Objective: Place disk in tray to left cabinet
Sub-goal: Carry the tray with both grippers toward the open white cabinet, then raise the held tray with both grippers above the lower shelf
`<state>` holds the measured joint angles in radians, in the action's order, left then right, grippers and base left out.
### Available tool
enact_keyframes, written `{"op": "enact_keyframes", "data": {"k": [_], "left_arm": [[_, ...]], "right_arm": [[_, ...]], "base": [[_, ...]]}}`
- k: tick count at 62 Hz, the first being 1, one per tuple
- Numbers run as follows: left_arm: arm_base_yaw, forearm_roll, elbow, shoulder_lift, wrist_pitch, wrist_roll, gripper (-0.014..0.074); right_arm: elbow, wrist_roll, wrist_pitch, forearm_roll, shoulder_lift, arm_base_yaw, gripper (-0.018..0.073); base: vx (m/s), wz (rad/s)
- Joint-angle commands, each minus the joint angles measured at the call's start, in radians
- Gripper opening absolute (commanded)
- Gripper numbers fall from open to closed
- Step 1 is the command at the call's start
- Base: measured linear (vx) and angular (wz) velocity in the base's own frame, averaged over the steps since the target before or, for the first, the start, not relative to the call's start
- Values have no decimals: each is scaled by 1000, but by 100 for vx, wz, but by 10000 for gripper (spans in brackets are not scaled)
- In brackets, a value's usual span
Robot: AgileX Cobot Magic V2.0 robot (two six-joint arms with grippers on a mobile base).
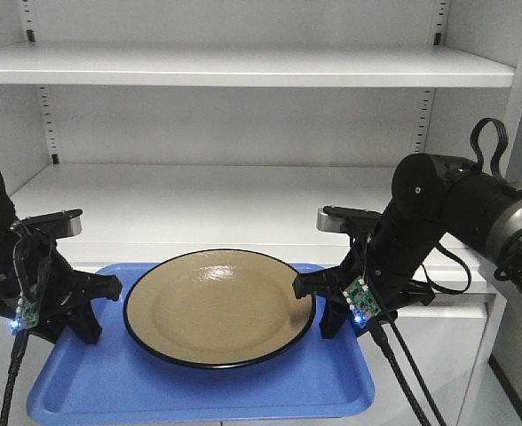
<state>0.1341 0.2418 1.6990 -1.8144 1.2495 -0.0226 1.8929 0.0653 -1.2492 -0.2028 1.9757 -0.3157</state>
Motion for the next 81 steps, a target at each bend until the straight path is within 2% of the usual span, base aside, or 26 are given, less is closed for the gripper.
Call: {"op": "enact_keyframes", "data": {"k": [1, 81], "left_arm": [[0, -4, 35, 60, -5, -16, -1], [0, -4, 35, 60, -5, -16, -1]], "right_arm": [[38, -22, 26, 12, -72, 6, -3], [38, -22, 27, 12, -72, 6, -3]], "base": [[14, -14], [6, 0]]}}
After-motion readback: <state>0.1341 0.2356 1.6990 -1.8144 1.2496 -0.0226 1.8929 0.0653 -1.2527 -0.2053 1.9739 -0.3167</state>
